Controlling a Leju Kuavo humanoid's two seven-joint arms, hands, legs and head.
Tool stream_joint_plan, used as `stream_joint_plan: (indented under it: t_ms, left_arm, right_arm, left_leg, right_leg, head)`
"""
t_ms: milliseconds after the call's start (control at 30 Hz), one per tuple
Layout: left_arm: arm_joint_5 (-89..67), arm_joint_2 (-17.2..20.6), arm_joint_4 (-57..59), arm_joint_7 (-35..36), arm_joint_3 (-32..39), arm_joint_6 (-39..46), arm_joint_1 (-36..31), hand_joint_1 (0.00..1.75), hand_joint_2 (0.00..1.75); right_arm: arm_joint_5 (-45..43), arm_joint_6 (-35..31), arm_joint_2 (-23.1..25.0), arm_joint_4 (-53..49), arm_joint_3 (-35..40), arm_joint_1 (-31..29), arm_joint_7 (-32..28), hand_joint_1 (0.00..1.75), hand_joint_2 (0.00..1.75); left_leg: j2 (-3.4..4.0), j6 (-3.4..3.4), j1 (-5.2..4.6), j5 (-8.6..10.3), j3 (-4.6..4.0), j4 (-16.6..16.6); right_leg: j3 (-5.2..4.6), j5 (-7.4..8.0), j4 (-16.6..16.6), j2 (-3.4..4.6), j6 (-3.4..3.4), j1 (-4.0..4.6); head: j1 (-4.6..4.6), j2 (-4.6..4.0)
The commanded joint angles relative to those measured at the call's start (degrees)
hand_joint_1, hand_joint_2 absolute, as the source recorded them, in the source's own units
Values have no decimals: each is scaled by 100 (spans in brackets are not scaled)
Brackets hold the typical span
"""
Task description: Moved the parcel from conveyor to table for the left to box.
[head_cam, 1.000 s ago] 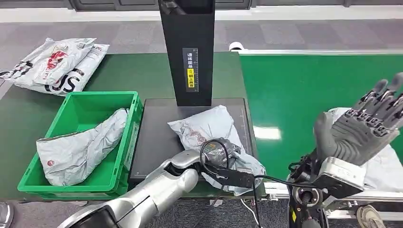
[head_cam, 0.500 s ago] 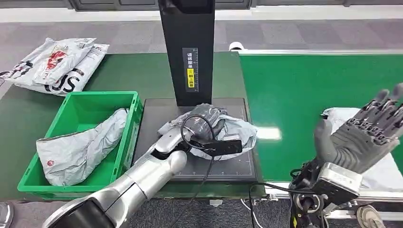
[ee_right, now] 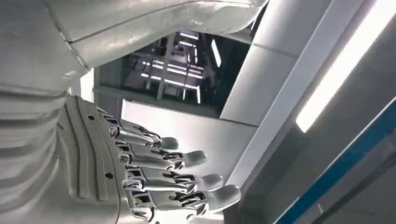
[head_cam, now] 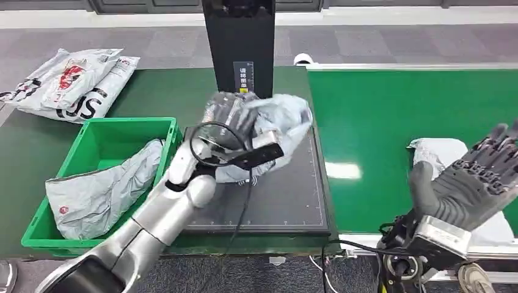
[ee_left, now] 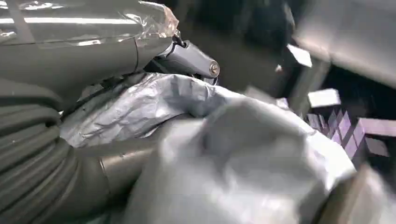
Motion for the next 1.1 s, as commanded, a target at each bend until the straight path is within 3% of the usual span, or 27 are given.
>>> stream_joint_plan:
  t_ms: [33, 67, 200, 367, 500, 867, 1033, 1067, 1100]
  left_arm:
    - [-1174, 1218, -2544, 547, 2209, 488, 1050, 175, 175]
    - [-1373, 1445, -2710, 751, 2652, 601, 1372, 175, 175]
    - [-1057, 1969, -2831, 467, 4093, 904, 2253, 175, 175]
    - [-1308, 1744, -2912, 496, 5014, 875, 2982, 175, 175]
    - [-2237, 1594, -2639, 1029, 5358, 857, 3410, 175, 175]
    - [-2245, 1582, -2605, 1029, 5351, 872, 3396, 175, 175]
    - [-2522, 1429, -2098, 1208, 5215, 1, 3430, 175, 175]
    - [-2544, 1414, -1982, 1140, 5104, 87, 3403, 47, 175]
    - [-2461, 1387, -1840, 1104, 5017, 48, 3338, 0, 175]
  right_arm:
    - [-179, 17, -134, -126, -481, 325, -75, 0, 175]
    - [-146, 17, -177, -205, -464, 430, -9, 0, 175]
    - [-165, 17, -276, -357, -469, 660, 43, 0, 175]
    - [-197, 17, -309, -334, -453, 689, 52, 0, 175]
    - [-55, 17, -374, -302, -329, 593, 214, 0, 175]
    - [-37, 17, -383, -296, -326, 572, 246, 0, 175]
    - [6, 17, -427, -334, -267, 536, 314, 0, 175]
    - [39, 17, -419, -343, -273, 523, 335, 0, 175]
    - [44, 17, -432, -345, -265, 513, 348, 0, 175]
  left_leg:
    - [51, -3, 2, -10, 26, -16]
    - [56, -4, 4, -10, 34, -23]
    - [92, -9, -2, -17, 58, -42]
    - [79, -14, 5, -24, 60, -42]
    - [52, -14, 5, -23, 48, -35]
    - [19, -13, 8, -19, 25, -23]
    - [18, -13, 4, -19, 33, -27]
    - [13, -13, -3, -16, 29, -27]
    - [11, -12, 0, -15, 39, -33]
  right_leg:
    - [8, 3, -12, 45, -9, 5]
    - [14, 3, -19, 48, -11, 7]
    - [22, 2, -25, 83, -16, 1]
    - [29, -14, -27, 77, -27, 8]
    - [24, -21, -26, 51, -26, 8]
    - [18, -24, -14, 14, -25, 6]
    - [23, -25, -17, 10, -25, 7]
    - [18, -26, -10, 8, -24, 0]
    - [29, -25, -20, 3, -24, 3]
  head:
    - [0, -2]
    - [0, 0]
    - [0, -2]
    - [-2, 0]
    - [-2, -2]
    - [-2, 0]
    - [-2, 0]
    - [-2, 0]
    - [-2, -2]
